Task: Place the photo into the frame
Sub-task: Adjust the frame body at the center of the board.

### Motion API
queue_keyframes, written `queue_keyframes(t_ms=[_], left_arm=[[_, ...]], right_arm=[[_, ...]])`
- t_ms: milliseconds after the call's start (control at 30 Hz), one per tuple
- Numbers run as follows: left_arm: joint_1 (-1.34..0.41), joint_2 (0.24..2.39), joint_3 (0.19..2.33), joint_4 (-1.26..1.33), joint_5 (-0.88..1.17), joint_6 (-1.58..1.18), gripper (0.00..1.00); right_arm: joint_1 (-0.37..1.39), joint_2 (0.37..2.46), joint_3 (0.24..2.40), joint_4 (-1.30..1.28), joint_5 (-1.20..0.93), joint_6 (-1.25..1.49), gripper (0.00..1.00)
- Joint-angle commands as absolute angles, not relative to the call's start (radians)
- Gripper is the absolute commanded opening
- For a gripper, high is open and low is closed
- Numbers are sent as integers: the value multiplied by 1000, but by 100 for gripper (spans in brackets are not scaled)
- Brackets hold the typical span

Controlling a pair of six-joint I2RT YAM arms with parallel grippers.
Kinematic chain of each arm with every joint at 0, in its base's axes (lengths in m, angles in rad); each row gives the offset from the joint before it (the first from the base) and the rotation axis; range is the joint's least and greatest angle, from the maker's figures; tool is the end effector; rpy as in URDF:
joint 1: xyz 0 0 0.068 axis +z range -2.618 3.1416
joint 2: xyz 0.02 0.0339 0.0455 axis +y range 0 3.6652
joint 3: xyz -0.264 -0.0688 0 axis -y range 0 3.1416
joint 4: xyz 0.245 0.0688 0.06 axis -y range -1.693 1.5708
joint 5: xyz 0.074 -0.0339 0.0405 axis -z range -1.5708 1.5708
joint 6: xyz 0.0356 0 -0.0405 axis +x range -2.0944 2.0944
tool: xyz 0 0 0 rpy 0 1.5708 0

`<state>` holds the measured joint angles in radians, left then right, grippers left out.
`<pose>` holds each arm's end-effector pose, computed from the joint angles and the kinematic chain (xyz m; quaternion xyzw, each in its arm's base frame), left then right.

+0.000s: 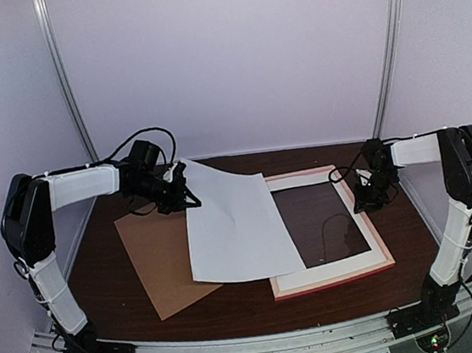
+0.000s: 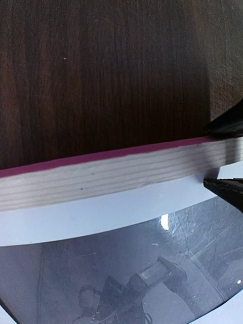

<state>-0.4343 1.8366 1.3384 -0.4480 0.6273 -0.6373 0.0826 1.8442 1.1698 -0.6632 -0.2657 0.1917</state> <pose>0.3481 -0.1845 0.2205 0.0026 0.9102 -0.4017 0.1014 0.3432 0.0378 0.1562 0.0383 0.9838 0.1461 0.0962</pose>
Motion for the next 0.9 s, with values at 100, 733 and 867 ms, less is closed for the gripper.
queue_keyframes(t_ms=[100, 733, 867], left_arm=[[-419, 1837, 1371, -430, 682, -635, 0], [-437, 1816, 1368, -229, 836, -823, 0], [-458, 1823, 1401, -177, 844, -864, 0]], right_arm=[[107, 1775, 1106, -605, -326, 238, 26], [252, 1722, 1101, -568, -282, 341, 47], [251, 1750, 1110, -568, -285, 339, 45]])
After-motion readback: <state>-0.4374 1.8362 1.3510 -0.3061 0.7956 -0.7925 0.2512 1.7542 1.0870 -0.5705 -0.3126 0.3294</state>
